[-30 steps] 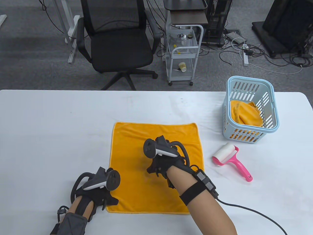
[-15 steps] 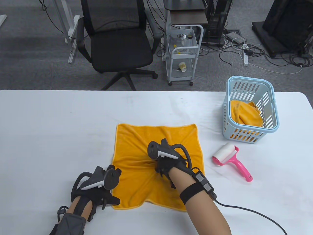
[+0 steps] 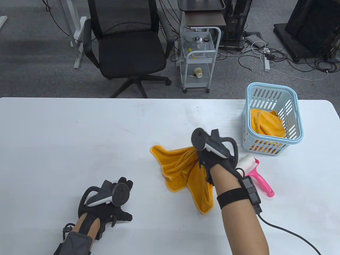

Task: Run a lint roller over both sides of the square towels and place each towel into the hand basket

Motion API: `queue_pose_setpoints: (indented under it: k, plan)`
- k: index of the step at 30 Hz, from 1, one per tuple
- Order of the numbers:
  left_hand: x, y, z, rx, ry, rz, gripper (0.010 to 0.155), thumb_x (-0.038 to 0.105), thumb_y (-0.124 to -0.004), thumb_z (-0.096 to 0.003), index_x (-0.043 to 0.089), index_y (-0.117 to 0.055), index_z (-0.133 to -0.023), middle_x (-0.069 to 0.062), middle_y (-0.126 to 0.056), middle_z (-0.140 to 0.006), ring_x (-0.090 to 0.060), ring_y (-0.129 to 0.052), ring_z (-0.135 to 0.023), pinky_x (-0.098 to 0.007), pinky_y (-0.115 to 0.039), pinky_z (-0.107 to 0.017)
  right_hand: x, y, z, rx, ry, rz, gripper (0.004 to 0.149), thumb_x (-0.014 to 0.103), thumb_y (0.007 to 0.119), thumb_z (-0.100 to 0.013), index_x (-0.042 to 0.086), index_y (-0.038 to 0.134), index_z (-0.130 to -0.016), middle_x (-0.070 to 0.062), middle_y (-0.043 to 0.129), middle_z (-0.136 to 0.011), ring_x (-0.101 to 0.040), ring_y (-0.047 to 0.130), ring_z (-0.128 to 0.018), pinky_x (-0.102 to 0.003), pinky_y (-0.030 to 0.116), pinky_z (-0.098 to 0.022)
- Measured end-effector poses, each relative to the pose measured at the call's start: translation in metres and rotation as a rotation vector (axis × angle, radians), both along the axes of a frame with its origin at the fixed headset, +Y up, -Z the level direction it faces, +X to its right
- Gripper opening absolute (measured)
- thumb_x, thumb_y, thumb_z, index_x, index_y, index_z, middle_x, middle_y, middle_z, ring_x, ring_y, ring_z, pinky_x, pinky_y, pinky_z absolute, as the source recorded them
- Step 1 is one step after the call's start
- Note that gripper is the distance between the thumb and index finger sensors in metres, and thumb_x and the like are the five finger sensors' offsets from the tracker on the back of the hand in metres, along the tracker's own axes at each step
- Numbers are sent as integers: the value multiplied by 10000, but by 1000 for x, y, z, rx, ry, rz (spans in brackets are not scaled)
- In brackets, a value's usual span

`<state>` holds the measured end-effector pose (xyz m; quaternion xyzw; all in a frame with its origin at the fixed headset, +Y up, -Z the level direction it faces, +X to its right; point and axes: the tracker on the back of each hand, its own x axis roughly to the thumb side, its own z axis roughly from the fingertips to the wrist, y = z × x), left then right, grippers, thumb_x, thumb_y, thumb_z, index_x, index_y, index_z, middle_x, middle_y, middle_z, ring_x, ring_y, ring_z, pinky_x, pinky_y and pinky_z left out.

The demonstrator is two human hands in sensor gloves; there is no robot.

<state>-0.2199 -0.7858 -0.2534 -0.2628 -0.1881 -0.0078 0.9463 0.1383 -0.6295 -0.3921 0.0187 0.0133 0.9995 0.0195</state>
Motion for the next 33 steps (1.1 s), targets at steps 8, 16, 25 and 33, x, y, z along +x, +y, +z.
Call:
queue_pose_setpoints:
  k: [8,16,25,33]
  plan:
    - [-2,-3,-1,-11,15,-2,1089,680,-851,-311,268,-186,-1069,-150,-189,-1205,-484,-512,-1115,-711,-487,-737,101,118,-3,469,-368,-260,408,204,874,-503,166,830,-907,-137,671,-970,-333,938,-701,-445,925,-454]
    - [-4,-6,-2,-34,31,12,1078,678,-851,-314,258,-214,-1075,-155,-207,-1205,-483,-525,-1111,-711,-492,-734,171,120,-15,565,-485,-452,685,297,876,-508,90,543,-1070,-203,375,-1078,-394,705,-975,-449,771,-681]
    - [-3,-7,-3,-47,37,6,1074,678,-850,-314,261,-220,-1077,-156,-207,-1206,-482,-518,-1114,-711,-488,-736,191,37,-36,261,-415,-448,723,458,770,-547,181,440,-1129,-173,231,-1156,-516,237,-1036,-692,500,-683]
    - [-3,-7,-3,-46,41,-2,1070,679,-849,-315,264,-223,-1078,-152,-208,-1207,-479,-511,-1116,-712,-486,-737,152,38,-20,226,-313,-317,698,468,750,-552,176,474,-1122,-144,315,-1165,-461,260,-1056,-655,457,-705]
